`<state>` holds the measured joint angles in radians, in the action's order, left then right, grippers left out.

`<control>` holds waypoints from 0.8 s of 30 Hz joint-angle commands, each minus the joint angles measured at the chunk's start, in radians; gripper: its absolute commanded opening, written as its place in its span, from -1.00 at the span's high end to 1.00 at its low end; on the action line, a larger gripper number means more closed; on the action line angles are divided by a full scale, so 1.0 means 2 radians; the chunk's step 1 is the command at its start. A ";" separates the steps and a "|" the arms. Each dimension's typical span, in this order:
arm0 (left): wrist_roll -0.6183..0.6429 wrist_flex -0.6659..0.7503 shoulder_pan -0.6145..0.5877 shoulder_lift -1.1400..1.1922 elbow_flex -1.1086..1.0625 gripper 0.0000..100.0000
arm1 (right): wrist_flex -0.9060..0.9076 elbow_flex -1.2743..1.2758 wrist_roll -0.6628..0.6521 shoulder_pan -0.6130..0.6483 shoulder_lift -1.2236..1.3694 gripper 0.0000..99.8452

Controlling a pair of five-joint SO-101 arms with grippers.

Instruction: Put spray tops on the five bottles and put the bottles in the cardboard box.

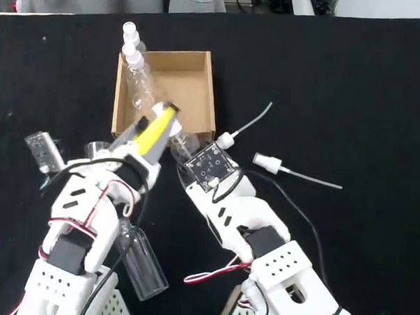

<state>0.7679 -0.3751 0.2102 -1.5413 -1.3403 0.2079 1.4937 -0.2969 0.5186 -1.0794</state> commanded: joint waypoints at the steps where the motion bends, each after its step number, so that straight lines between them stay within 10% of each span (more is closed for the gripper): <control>1: -0.004 0.002 -0.033 -0.009 0.015 0.52 | -0.028 -0.013 0.005 -0.023 -0.015 0.89; 24: -0.008 0.002 -0.072 -0.005 0.009 0.52 | -0.035 -0.022 0.005 -0.024 -0.016 0.89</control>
<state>0.7664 -0.3751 0.0798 -1.5428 -1.3403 0.1726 1.4937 -0.2969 0.5186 -1.0794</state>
